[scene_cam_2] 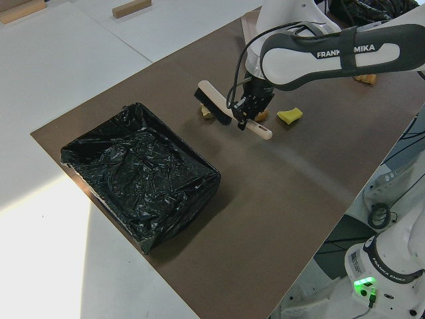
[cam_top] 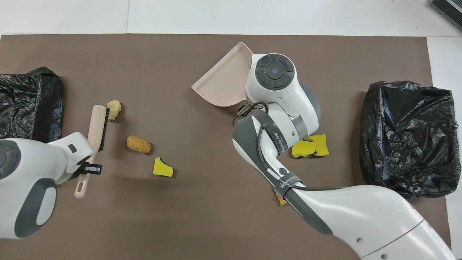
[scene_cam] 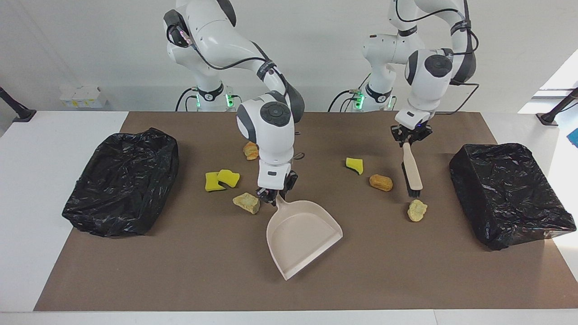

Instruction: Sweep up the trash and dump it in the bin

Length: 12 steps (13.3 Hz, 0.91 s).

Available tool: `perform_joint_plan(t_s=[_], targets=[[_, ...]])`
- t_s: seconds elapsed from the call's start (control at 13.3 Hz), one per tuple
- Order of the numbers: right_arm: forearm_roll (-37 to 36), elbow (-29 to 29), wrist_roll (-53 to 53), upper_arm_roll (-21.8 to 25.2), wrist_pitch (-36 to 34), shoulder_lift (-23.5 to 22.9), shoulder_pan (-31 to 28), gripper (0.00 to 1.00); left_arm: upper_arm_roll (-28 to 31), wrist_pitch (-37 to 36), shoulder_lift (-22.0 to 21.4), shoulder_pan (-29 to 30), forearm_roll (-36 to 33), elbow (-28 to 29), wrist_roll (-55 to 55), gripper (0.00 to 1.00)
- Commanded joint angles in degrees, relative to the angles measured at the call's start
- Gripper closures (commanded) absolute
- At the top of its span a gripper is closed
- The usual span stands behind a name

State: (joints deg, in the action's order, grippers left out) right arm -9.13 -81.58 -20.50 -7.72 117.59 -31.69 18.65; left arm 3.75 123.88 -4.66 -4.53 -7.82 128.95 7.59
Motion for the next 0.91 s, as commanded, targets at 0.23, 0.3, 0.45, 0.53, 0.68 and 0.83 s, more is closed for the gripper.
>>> perform_joint_plan(t_s=[0.23, 0.3, 0.45, 0.53, 0.68, 0.83], targets=[[-3.3, -0.9, -18.8, -0.6, 0.1, 1.0, -3.4, 1.00, -0.9, 0.6, 8.3, 4.0, 0.1, -6.5, 7.3, 1.00], [-5.0, -0.9, -19.3, -0.6, -0.3, 1.0, -3.3, 1.00, -1.1, 0.1, 7.9, 3.5, 0.4, -5.6, 7.3, 1.00], [-6.9, -0.9, -21.1, -0.7, -2.5, 1.2, -2.7, 1.00, -1.5, -1.4, 6.9, 1.0, 1.7, -3.8, 7.2, 1.00], [-7.0, -0.9, -23.2, -0.7, -3.4, 1.2, -2.6, 1.00, -1.4, -2.0, 6.3, -0.8, 3.2, -3.0, 7.0, 1.00], [-6.8, -1.4, -29.7, -0.8, -3.5, 1.4, -2.5, 1.00, -1.4, -1.9, 5.4, -3.9, 7.1, -1.3, 6.3, 1.00], [-6.7, -2.0, -34.8, -0.9, -3.6, 1.6, -2.5, 1.00, -1.4, -2.0, 4.5, -7.3, 9.3, -0.4, 3.7, 1.00]])
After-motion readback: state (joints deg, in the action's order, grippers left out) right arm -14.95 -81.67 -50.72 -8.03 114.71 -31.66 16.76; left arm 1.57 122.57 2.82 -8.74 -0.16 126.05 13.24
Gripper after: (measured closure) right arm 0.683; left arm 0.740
